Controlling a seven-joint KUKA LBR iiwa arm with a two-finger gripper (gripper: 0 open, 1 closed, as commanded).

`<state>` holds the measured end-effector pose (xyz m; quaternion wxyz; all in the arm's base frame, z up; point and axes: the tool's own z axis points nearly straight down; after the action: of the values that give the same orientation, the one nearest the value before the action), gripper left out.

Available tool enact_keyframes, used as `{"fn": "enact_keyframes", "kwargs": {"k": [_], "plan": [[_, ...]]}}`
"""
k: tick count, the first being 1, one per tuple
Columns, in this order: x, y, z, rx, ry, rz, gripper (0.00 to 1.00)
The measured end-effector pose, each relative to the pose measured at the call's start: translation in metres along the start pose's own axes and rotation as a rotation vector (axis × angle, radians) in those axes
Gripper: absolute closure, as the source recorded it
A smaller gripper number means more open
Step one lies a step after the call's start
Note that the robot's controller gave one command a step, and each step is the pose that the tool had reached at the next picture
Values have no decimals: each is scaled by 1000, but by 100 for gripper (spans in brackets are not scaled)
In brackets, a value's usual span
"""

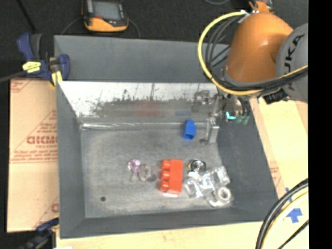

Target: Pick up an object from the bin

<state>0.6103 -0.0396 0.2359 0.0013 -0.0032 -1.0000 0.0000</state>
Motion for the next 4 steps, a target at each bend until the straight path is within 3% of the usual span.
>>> {"fn": "enact_keyframes", "kwargs": {"k": [1,2,3,4], "plan": [[15,13,154,0,1,-187,0],[72,43,166,0,-3,-331,0],[71,42,165,2,-5,-331,100],[-8,41,163,3,-13,-318,100]]}}
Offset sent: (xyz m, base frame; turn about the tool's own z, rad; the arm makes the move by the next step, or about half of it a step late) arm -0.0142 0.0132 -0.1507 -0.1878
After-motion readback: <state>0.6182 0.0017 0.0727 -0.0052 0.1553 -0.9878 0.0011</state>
